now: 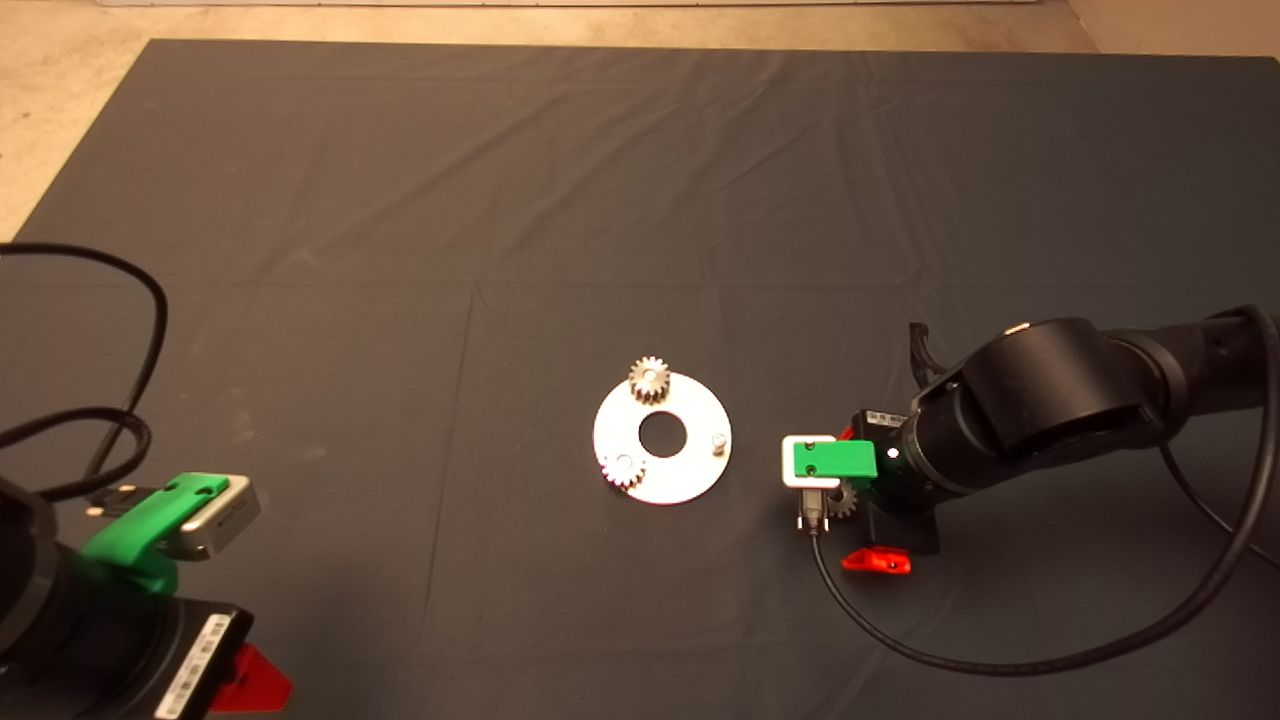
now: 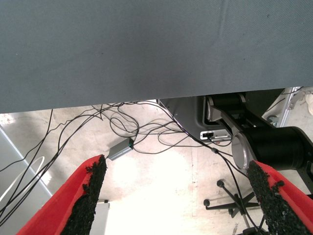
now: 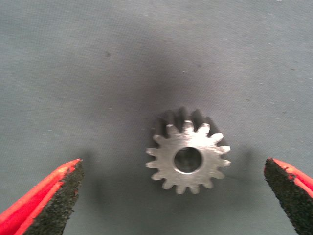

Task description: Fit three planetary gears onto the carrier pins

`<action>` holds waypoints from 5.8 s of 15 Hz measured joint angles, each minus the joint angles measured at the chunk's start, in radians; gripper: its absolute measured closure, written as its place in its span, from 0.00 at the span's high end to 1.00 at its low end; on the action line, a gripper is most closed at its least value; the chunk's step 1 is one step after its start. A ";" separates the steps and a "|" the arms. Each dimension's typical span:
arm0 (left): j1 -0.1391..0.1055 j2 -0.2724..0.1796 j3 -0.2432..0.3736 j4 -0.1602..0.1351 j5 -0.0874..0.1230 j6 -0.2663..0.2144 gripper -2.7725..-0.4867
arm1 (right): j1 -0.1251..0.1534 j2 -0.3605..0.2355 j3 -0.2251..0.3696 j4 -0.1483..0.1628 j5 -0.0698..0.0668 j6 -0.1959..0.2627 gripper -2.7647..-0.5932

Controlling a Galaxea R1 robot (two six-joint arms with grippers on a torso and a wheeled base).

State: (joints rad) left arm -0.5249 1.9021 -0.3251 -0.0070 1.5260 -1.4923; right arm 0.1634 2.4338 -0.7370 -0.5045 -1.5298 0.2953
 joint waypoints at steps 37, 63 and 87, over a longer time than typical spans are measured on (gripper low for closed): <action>0.000 -0.001 0.000 -0.008 0.000 0.000 0.68 | -0.028 -0.004 -0.010 -0.040 0.000 -0.002 0.50; 0.000 -0.001 0.000 -0.008 0.000 0.000 0.68 | -0.053 0.005 -0.020 -0.057 -0.001 0.001 0.23; 0.000 0.001 0.000 -0.013 0.000 -0.001 0.68 | 0.124 0.181 -0.140 0.141 -0.004 0.253 0.21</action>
State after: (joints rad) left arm -0.5249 1.9033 -0.3247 -0.0200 1.5255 -1.4936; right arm 0.2877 2.6147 -0.8775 -0.3636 -1.5336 0.5483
